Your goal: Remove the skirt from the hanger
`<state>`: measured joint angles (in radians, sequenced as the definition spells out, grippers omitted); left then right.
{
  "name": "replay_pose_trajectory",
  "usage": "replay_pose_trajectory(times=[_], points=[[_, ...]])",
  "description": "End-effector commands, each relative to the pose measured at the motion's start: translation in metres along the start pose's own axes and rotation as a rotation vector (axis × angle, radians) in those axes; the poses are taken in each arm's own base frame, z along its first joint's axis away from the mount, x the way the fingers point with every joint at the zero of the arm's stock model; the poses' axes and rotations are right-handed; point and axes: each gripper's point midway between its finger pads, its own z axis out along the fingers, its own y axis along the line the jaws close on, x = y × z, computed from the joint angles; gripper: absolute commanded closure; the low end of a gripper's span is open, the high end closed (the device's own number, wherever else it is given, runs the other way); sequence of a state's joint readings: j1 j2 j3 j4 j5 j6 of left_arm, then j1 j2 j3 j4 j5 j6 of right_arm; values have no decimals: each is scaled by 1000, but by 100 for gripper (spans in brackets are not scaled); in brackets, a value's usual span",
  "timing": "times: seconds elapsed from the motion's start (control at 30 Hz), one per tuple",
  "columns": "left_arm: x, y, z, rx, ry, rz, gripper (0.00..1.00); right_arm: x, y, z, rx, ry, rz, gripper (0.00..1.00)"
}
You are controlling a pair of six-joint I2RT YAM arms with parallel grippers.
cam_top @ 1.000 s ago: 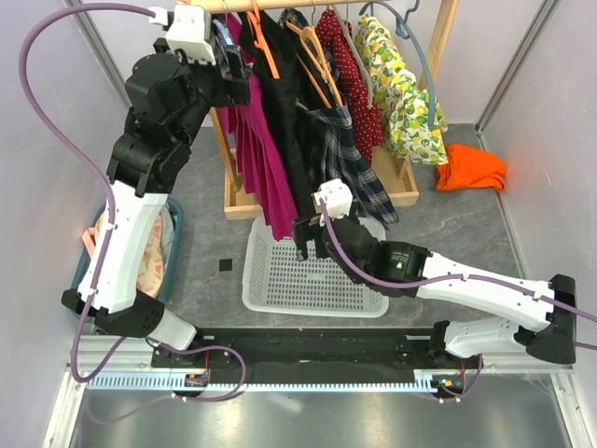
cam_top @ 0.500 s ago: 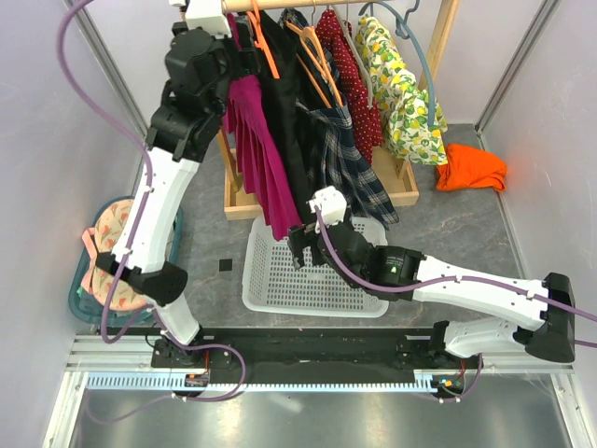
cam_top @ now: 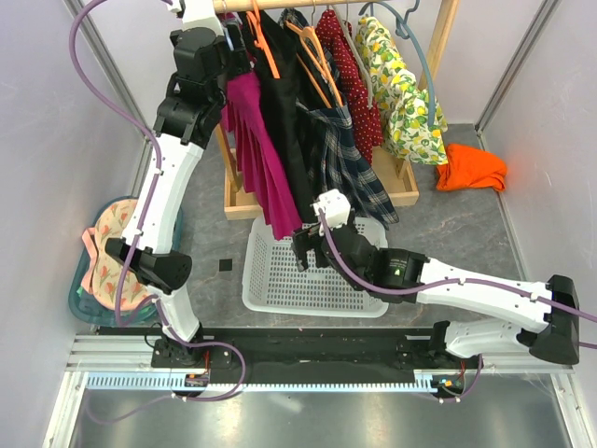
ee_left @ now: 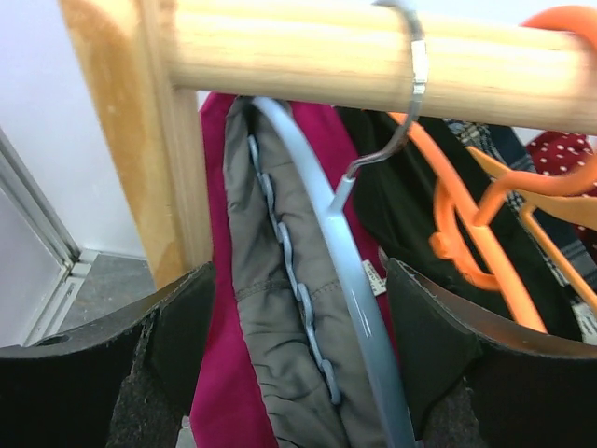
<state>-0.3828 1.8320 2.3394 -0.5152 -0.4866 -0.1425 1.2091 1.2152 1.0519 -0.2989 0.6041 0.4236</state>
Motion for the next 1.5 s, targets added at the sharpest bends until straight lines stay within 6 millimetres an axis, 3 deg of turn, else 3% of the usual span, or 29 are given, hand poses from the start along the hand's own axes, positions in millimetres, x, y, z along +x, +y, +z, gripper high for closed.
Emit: replay_pose_trajectory(times=[0.0,0.13,0.23,0.27,0.33,0.47,0.53,0.67,0.7,0.77,1.03,1.17,1.27,1.47], points=[[24,21,16,-56,56,-36,20,-13,0,-8,-14,-48,50,2],[35,29,17,-50,87,-26,21,-11,-1,-8,-13,-48,50,2],[35,32,16,-48,90,-22,28,-8,-1,-7,-11,-45,51,3],[35,31,15,-37,92,-21,38,-7,-1,-6,-10,-47,56,3],[35,30,13,-27,95,-22,46,-6,-1,-6,-10,-45,55,3],[35,24,12,8,102,-29,71,-5,-3,-6,-6,-48,59,4],[34,22,10,18,103,-31,78,-5,-4,-7,-3,-51,62,4],[16,20,2,42,73,-44,95,-3,-6,-7,1,-53,65,5],[3,19,-4,52,47,-50,97,-3,-7,-8,1,-53,67,5],[-12,20,-11,62,17,-57,98,-1,-6,-6,2,-49,64,5],[-105,26,-58,111,-200,-76,98,2,-5,-4,-6,-47,74,7],[-136,27,-74,144,-296,-70,98,3,-4,-5,-13,-47,79,8],[-145,26,-79,153,-325,-68,98,5,-6,-6,-10,-47,83,9],[-126,29,-100,189,-245,-27,98,1,-11,-11,2,-59,84,9]])
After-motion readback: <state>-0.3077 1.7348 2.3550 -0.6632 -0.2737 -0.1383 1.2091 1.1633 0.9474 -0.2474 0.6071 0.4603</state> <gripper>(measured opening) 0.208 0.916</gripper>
